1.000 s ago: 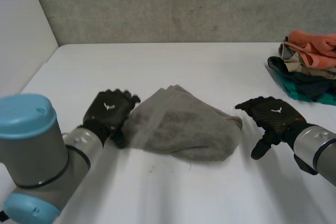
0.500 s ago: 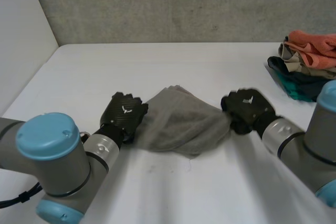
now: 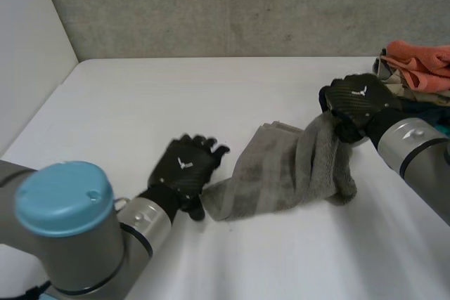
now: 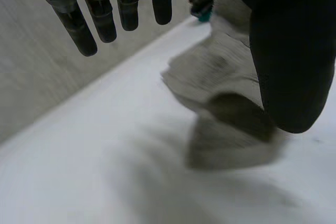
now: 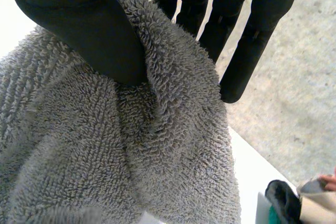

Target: Fold the laundry.

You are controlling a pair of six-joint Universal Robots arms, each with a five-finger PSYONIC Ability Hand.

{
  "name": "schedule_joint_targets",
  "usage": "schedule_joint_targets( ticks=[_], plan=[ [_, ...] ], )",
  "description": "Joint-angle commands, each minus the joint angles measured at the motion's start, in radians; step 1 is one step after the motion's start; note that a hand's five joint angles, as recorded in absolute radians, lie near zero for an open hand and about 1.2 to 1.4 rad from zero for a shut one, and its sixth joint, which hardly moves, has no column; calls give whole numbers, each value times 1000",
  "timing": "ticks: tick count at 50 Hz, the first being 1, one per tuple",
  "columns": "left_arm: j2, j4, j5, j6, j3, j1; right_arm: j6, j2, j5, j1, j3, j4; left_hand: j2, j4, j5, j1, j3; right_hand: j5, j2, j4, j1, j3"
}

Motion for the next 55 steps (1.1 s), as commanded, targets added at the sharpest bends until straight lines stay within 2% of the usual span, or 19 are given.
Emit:
schedule_joint_targets(
  ticks=[1, 8, 12, 16, 17, 21, 24, 32, 38, 41, 43, 47, 51, 54, 55],
  plan=[
    [-119, -10, -4, -113, 101, -64, 0, -19, 1, -7, 34, -2, 7, 13, 13, 24, 1, 224, 230, 196, 320, 212],
    [-251, -32, -9, -113, 249, -119, 0, -43, -3, -6, 83, -2, 80, 86, 86, 97, 75, 224, 230, 196, 320, 212],
    [-336, -53, -13, -112, 323, -128, 0, -43, -3, -9, 92, -2, 350, 356, 356, 367, 344, 224, 230, 196, 320, 212],
    [-371, -87, -57, -106, 361, -130, -2, -45, -2, -10, 94, -2, 1006, 1013, 1012, 1023, 1001, 224, 230, 196, 320, 212],
    [-365, -93, -99, -101, 364, -130, -2, -46, 0, -12, 92, -1, 1162, 1168, 1167, 1179, 1156, 224, 230, 196, 320, 212],
    [-325, -92, -200, -72, 347, -135, -8, -80, -2, -15, 79, 1, 1163, 1170, 1169, 1180, 1158, 224, 230, 196, 320, 212],
    [-206, -101, -243, -58, 315, -128, -41, -115, -2, -47, 56, 8, 1163, 1170, 1169, 1180, 1158, 224, 230, 196, 320, 212],
    [124, -106, -243, -73, 214, -133, -218, -189, -8, -98, -82, 90, 1163, 1170, 1169, 1180, 1158, 224, 230, 196, 320, 212],
    [250, -164, -219, -139, 208, -164, -241, -160, -32, -89, -210, 97, 1163, 1170, 1169, 1180, 1158, 224, 230, 196, 320, 212],
    [258, -182, -214, -167, 205, -155, -247, -79, -57, -72, -237, 82, 1163, 1170, 1169, 1180, 1158, 224, 230, 196, 320, 212],
    [252, -182, -216, -175, 202, -144, -250, 25, -88, -29, -277, 47, 1163, 1170, 1169, 1180, 1158, 224, 230, 196, 320, 212],
    [183, -182, -220, -178, 182, -81, -258, 156, -97, 43, -326, -44, 1163, 1170, 1169, 1180, 1158, 224, 230, 196, 320, 212],
    [37, -155, -219, -178, 200, 25, -253, 308, -95, 74, -354, -168, 1163, 1170, 1169, 1180, 1158, 224, 230, 196, 320, 212],
    [-53, -118, -220, -167, 227, 53, -247, 427, -100, 83, -365, -249, 1163, 1170, 1169, 1180, 1158, 224, 230, 196, 320, 212],
    [-104, -98, -225, -163, 255, 65, -244, 444, -94, 88, -366, -262, 1163, 1170, 1169, 1180, 1158, 39, 45, 11, 135, 27]
  ],
)
